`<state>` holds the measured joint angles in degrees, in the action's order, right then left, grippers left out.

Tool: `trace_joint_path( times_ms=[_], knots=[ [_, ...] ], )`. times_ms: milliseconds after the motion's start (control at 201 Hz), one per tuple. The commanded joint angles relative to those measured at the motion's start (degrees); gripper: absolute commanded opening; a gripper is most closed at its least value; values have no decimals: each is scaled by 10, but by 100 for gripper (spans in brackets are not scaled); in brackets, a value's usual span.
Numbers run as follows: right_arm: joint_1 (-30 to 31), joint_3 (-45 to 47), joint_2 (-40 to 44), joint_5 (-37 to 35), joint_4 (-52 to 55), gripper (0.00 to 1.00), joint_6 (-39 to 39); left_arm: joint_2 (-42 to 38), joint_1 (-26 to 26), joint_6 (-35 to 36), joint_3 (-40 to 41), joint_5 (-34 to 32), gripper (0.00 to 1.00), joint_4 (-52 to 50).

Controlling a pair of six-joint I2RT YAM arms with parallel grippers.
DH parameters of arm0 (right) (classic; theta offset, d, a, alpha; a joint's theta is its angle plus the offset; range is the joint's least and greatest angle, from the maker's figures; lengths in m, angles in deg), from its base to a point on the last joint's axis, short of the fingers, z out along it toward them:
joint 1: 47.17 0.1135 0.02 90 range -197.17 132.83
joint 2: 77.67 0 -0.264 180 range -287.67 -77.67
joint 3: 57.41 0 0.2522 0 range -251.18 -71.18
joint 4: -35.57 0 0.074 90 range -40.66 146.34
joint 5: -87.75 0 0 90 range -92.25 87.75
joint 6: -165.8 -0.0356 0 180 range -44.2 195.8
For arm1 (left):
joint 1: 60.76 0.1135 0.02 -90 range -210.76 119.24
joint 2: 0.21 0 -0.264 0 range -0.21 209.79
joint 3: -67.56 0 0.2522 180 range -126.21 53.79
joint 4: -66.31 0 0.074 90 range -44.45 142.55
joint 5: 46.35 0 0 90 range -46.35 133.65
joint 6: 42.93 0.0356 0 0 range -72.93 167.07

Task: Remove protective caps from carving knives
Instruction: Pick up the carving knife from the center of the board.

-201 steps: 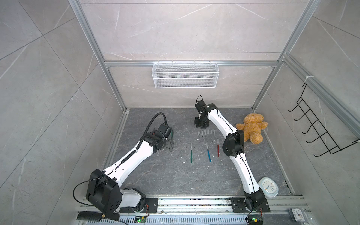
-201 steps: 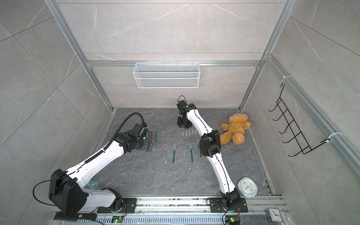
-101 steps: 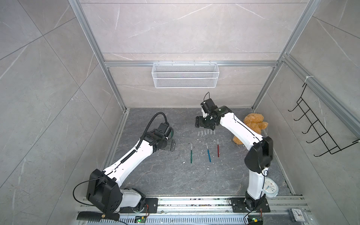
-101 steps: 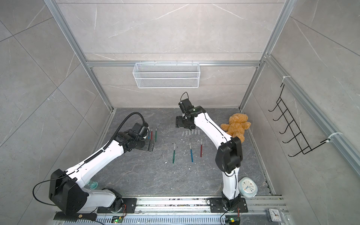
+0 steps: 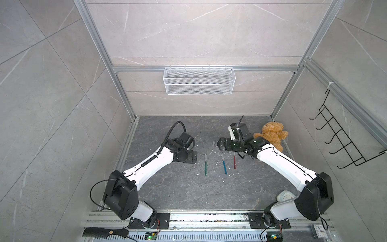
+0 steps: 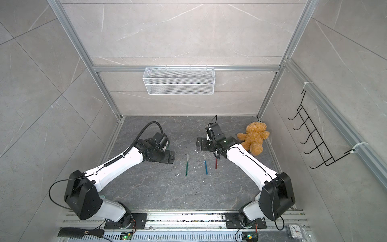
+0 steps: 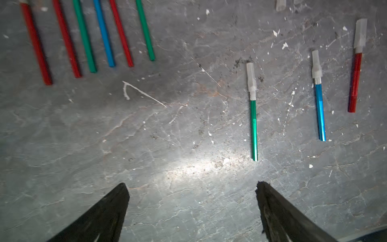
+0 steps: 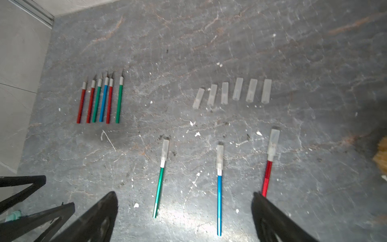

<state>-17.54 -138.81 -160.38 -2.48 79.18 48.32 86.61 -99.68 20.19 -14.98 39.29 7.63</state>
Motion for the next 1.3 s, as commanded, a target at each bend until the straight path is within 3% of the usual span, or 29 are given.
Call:
trace_joint_path(
  times_ms=[0, 389, 698, 997, 1291],
  knots=[
    [2, 56, 40, -43, -60, 100, -13, 35, -39, -70, -22, 1, 95, -12],
    [3, 150, 63, -86, -130, 100, -52, 187, -127, -153, -115, -39, 89, -51],
    [3, 177, 88, -103, -149, 100, -68, 258, -140, -175, -149, -57, 78, -62],
    [3, 191, 102, -94, -163, 100, -76, 306, -147, -186, -169, -51, 65, -48],
    [3, 196, 98, -79, -175, 100, -81, 333, -151, -179, -181, -58, 43, -46]
  ],
)
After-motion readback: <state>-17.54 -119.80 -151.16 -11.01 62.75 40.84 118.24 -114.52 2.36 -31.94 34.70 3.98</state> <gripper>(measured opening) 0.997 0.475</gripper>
